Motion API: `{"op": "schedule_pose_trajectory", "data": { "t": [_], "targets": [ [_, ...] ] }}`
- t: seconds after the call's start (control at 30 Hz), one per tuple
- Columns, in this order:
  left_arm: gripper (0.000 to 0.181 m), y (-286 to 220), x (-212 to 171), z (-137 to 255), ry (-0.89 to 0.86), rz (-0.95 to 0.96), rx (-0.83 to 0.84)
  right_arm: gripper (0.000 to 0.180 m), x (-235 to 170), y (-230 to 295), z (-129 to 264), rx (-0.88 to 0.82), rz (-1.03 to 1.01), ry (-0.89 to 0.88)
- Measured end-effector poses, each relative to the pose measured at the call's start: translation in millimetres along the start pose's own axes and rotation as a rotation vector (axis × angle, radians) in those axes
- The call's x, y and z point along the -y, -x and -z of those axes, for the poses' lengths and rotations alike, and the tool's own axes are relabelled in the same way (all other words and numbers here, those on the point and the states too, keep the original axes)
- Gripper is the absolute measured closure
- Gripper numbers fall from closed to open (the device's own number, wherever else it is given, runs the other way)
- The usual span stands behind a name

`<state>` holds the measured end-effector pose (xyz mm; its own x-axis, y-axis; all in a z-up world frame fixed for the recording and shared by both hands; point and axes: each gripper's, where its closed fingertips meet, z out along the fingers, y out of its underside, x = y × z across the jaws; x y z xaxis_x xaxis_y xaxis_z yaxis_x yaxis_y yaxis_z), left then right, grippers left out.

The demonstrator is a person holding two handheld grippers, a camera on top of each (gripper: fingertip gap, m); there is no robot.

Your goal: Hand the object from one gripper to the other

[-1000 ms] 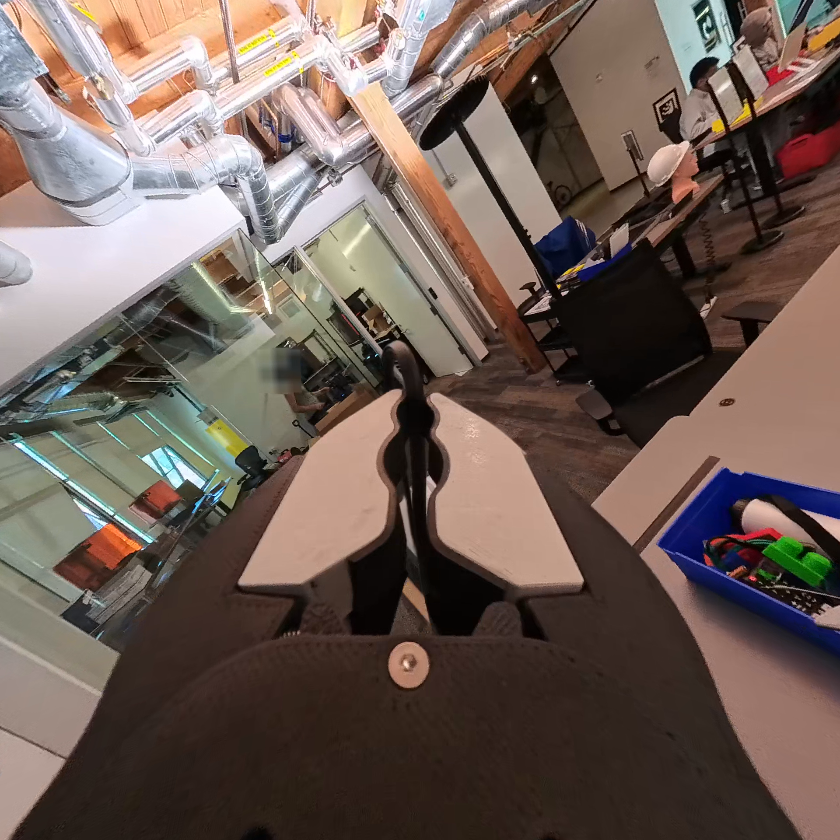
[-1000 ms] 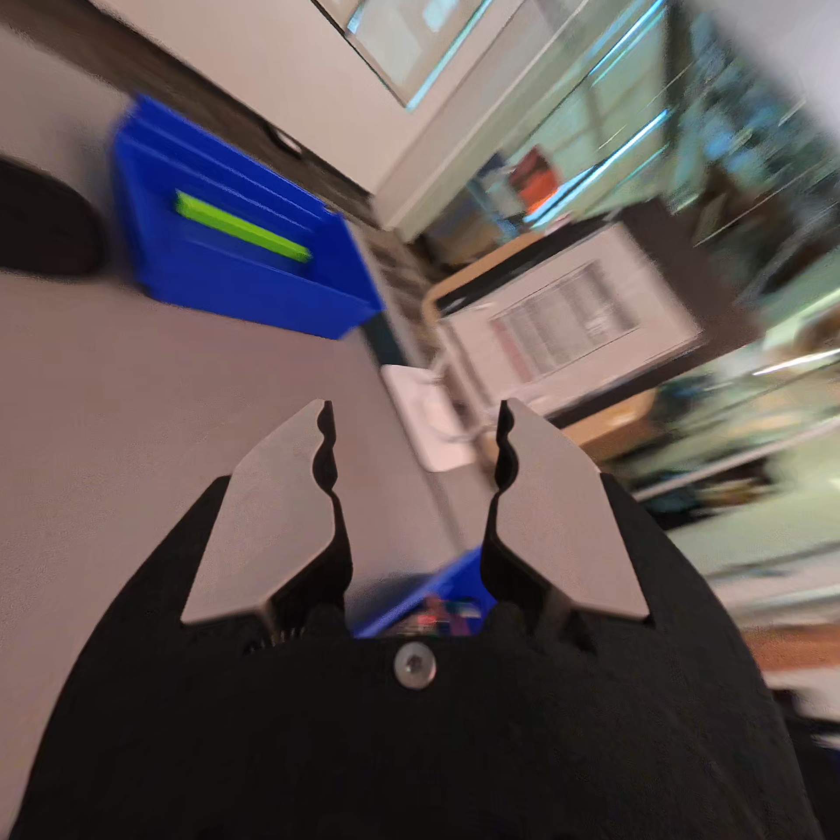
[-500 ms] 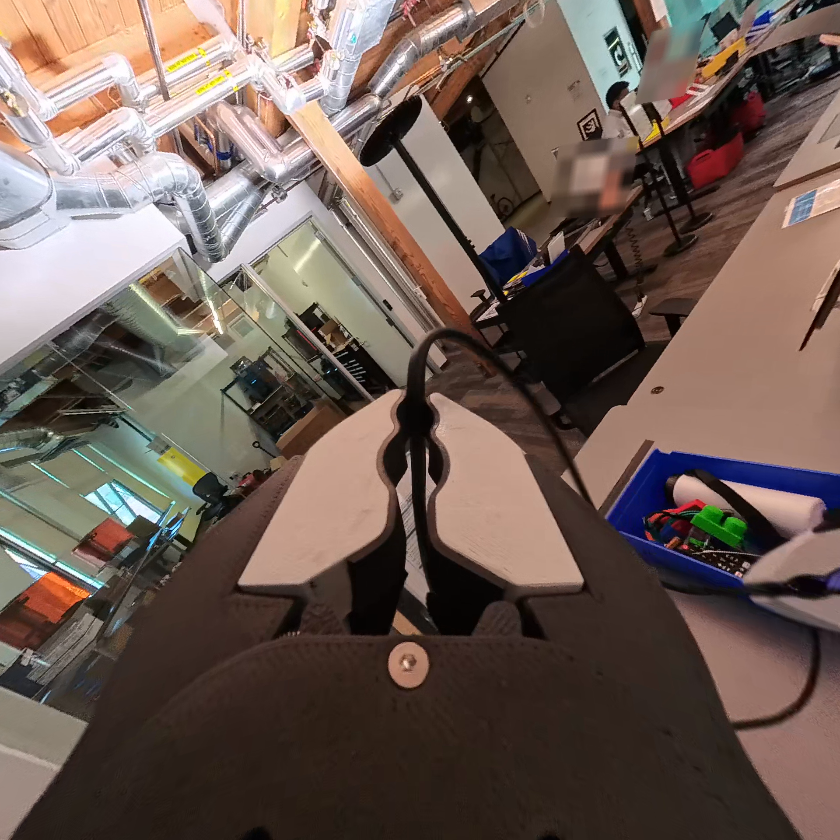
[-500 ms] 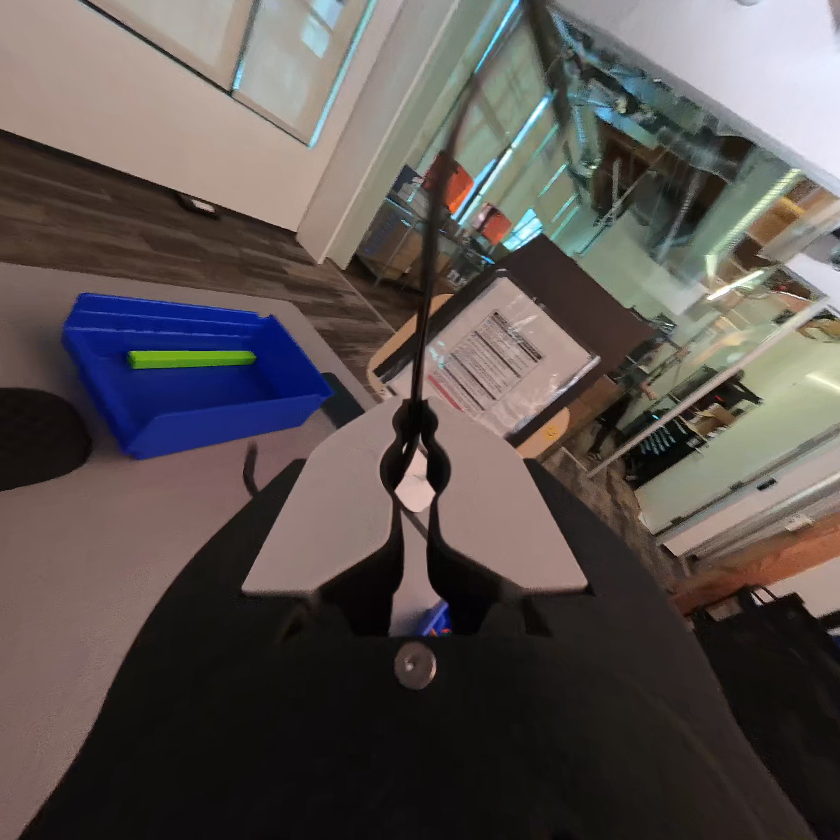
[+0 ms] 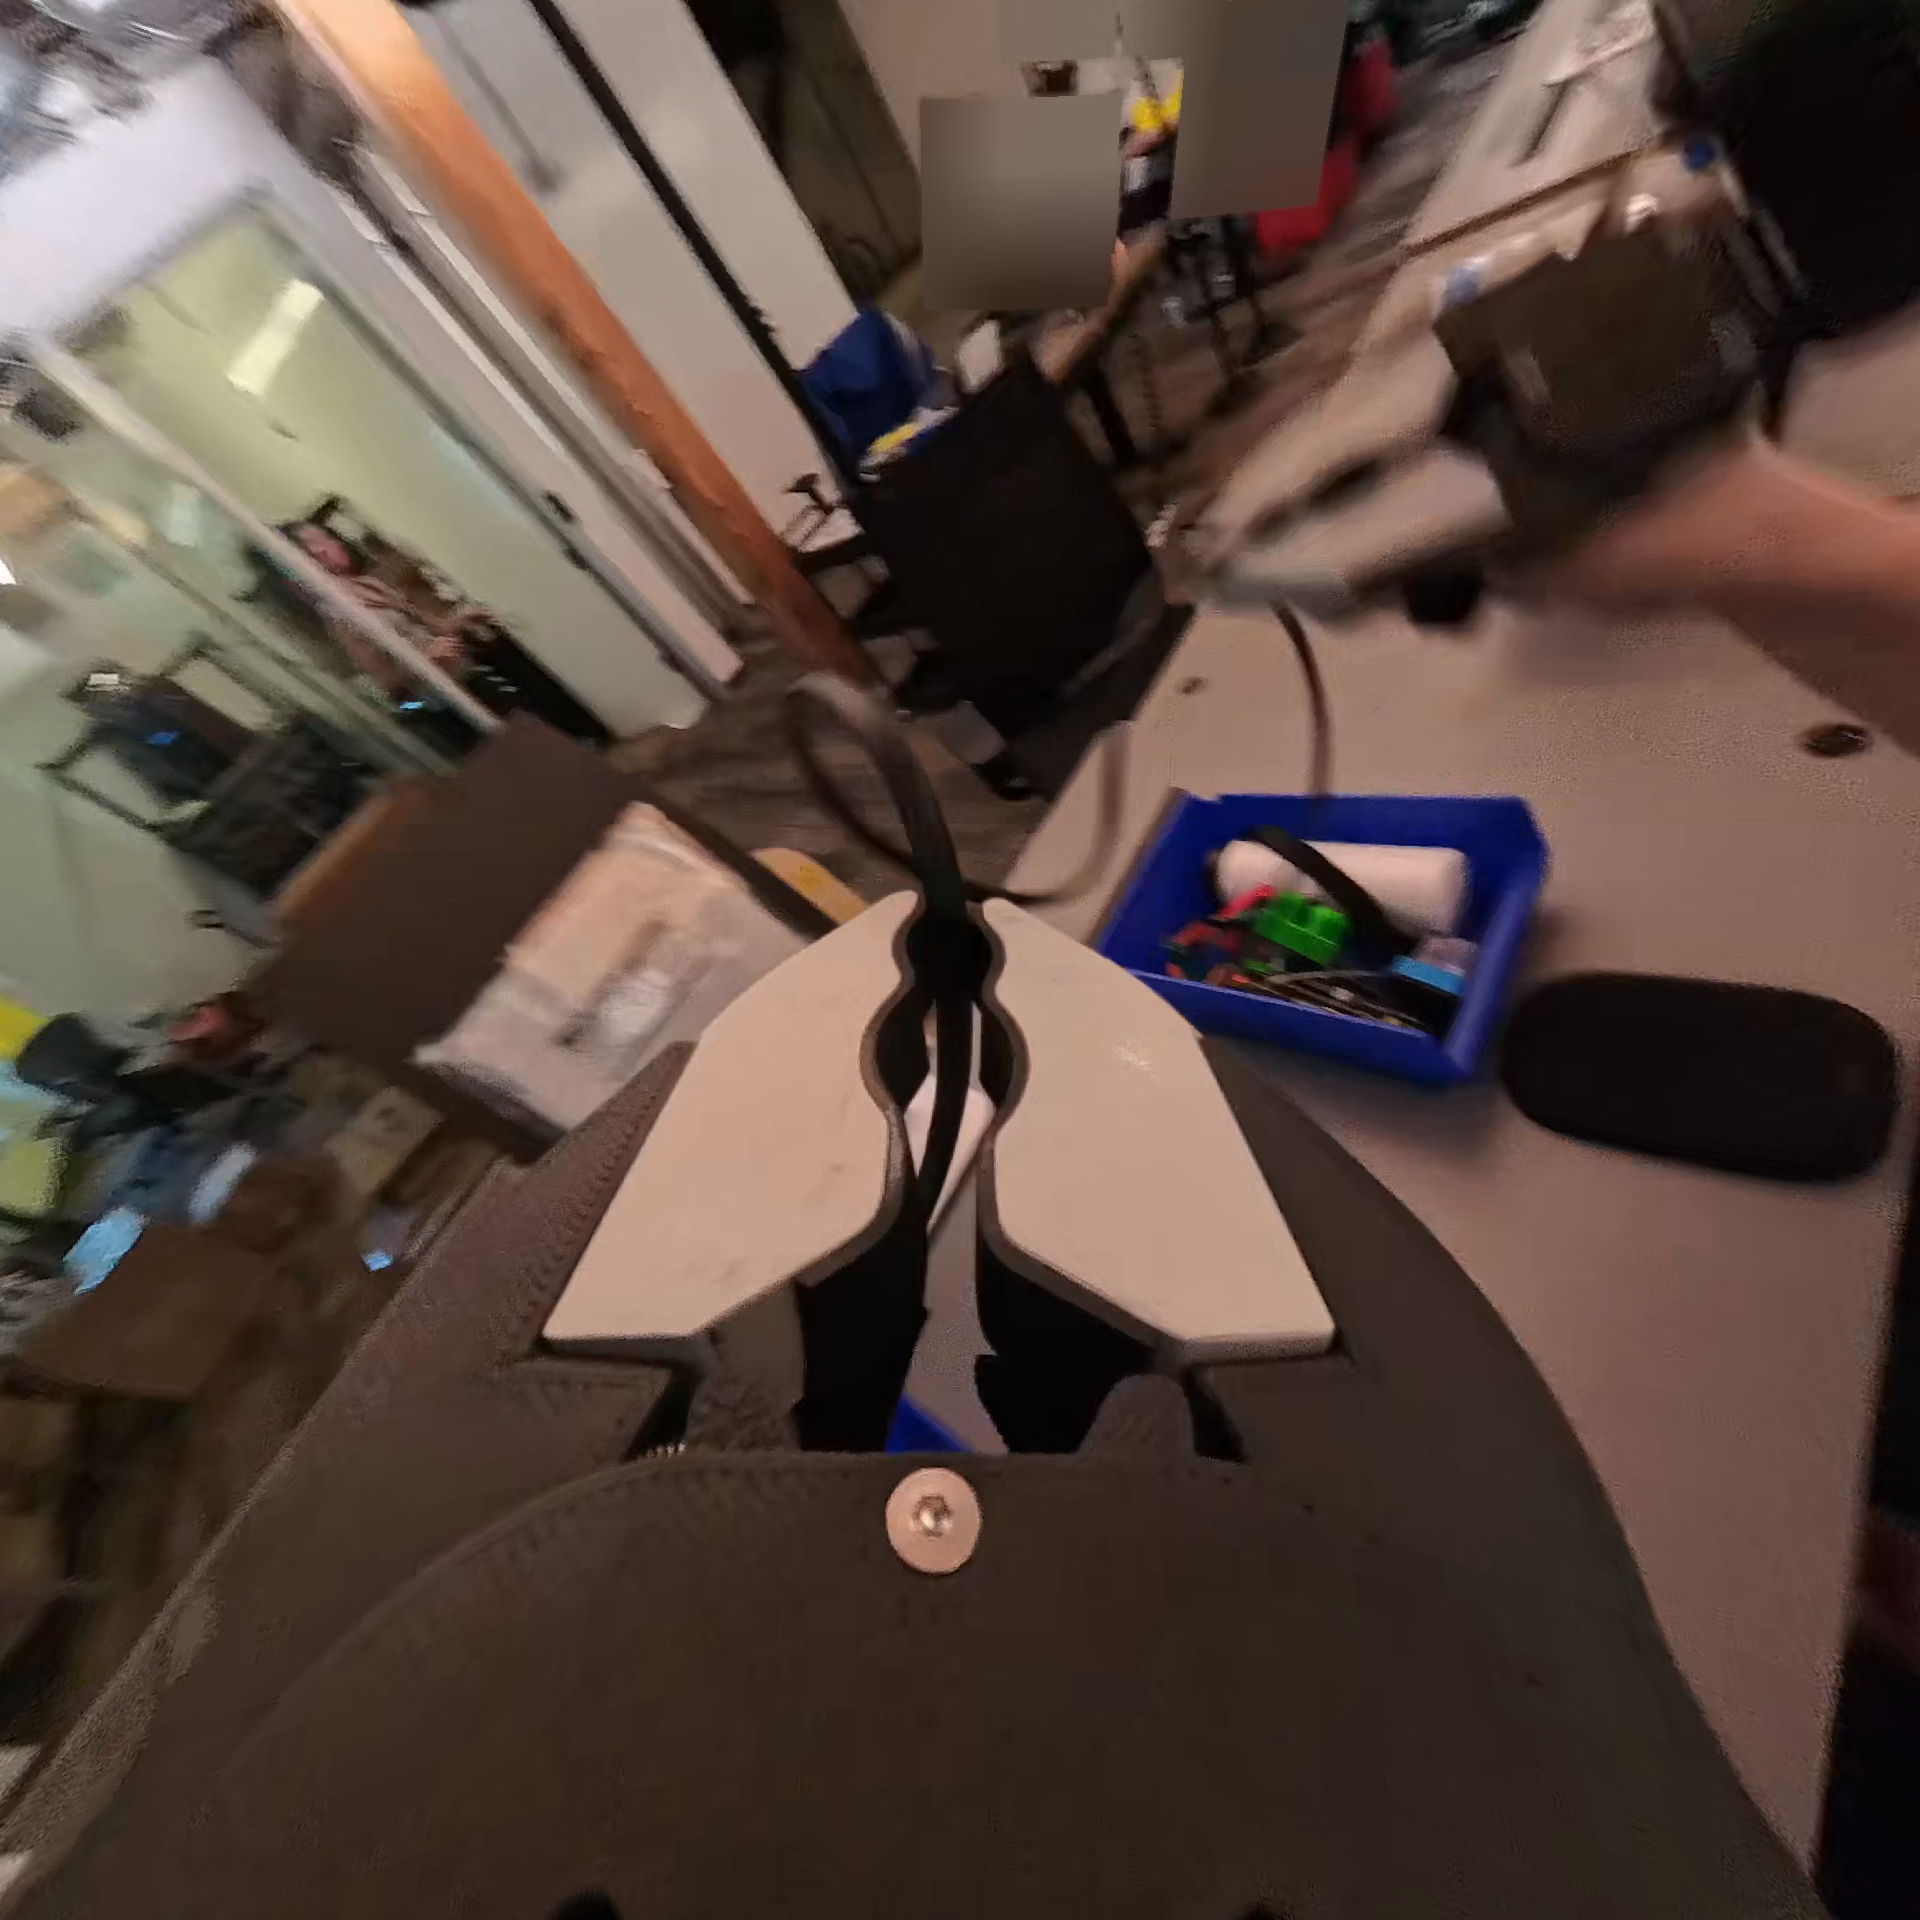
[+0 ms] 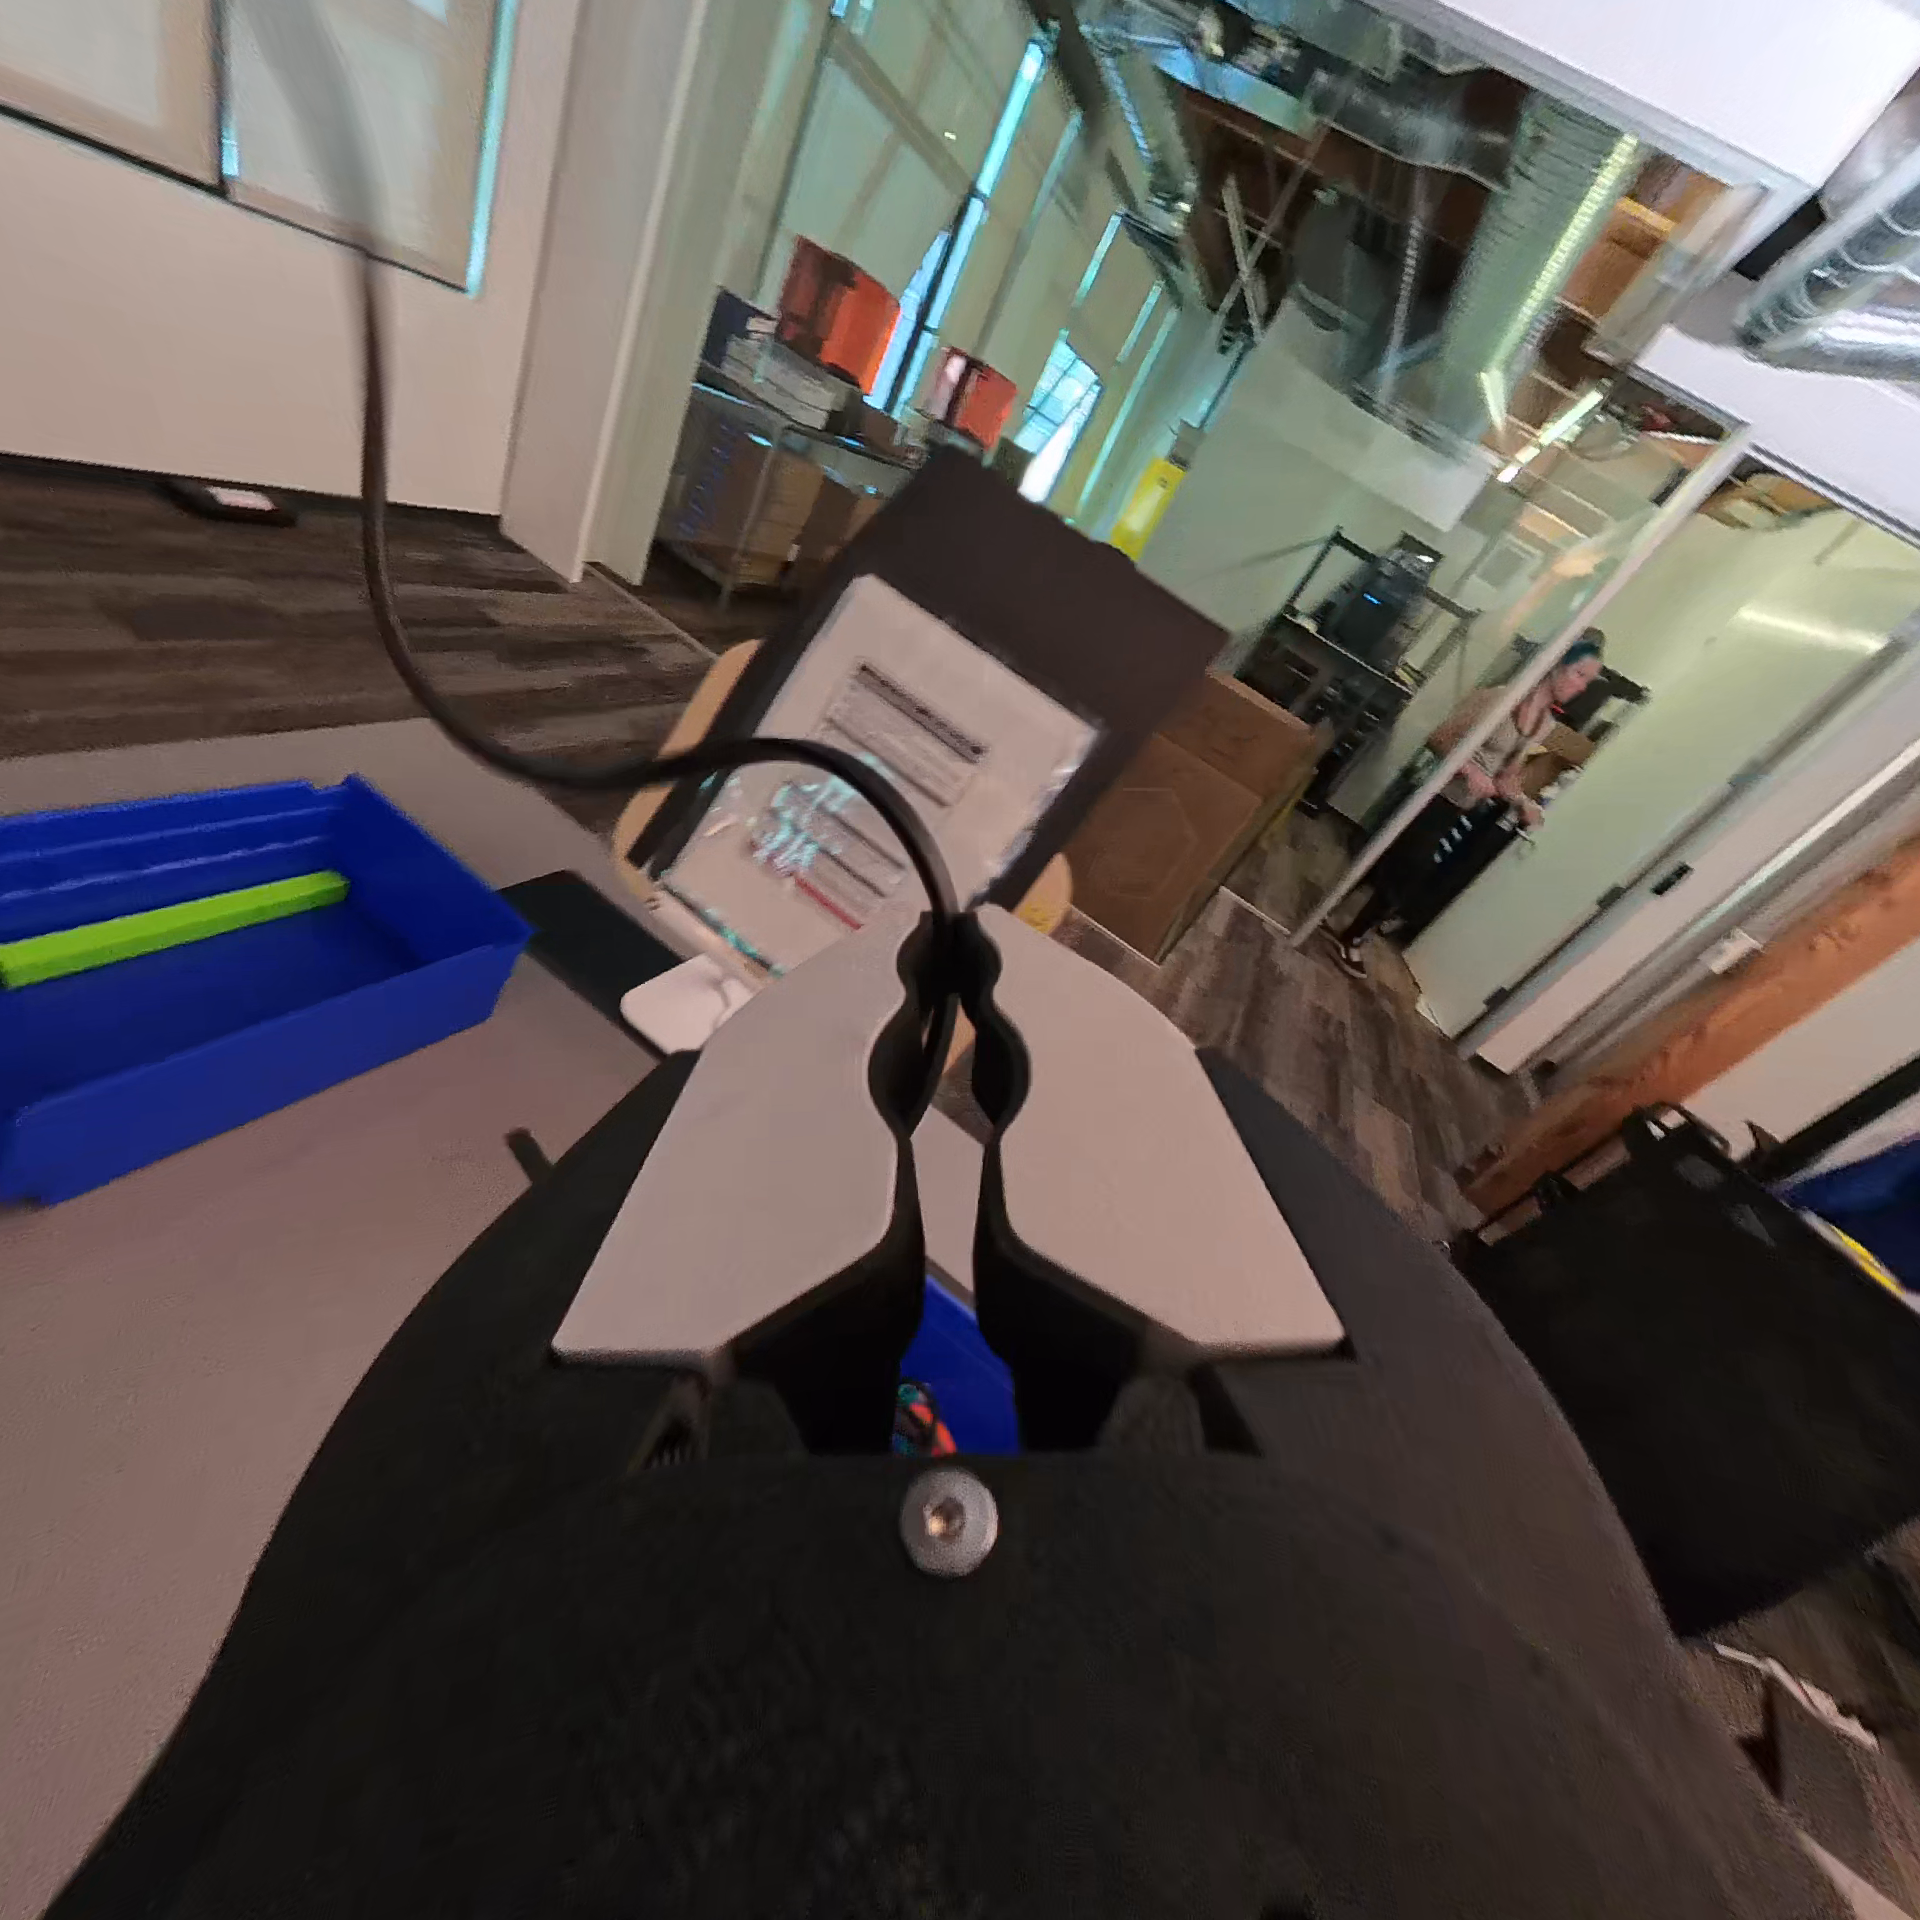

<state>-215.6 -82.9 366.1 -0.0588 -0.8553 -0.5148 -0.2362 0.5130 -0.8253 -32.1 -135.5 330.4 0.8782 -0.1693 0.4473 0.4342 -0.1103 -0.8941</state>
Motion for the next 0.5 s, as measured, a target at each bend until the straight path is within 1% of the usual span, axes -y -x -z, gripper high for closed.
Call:
{"op": "schedule_pose_trajectory", "data": {
  "t": [0.07,0.13,0.23,0.33,0.5],
  "targets": [
    [0.177,-38,-41,-23,-0.022,0.027,-0.092,0.175,19,-30,1,-0.04,-0.021,0.012],
    [0.177,-68,-77,-48,-0.052,0.043,-0.143,0.175,38,-48,2,-0.044,-0.04,0.017],
    [0.177,-96,-109,-84,-0.082,0.135,-0.232,0.175,49,-50,-2,-0.006,-0.015,0.077],
    [0.177,-106,-119,-113,-0.089,0.172,-0.289,0.175,47,-43,-5,-0.009,0.063,0.138],
    [0.177,-110,-109,-135,-0.105,0.185,-0.312,0.175,25,-27,-12,0.025,0.14,0.214]
  ]
}}
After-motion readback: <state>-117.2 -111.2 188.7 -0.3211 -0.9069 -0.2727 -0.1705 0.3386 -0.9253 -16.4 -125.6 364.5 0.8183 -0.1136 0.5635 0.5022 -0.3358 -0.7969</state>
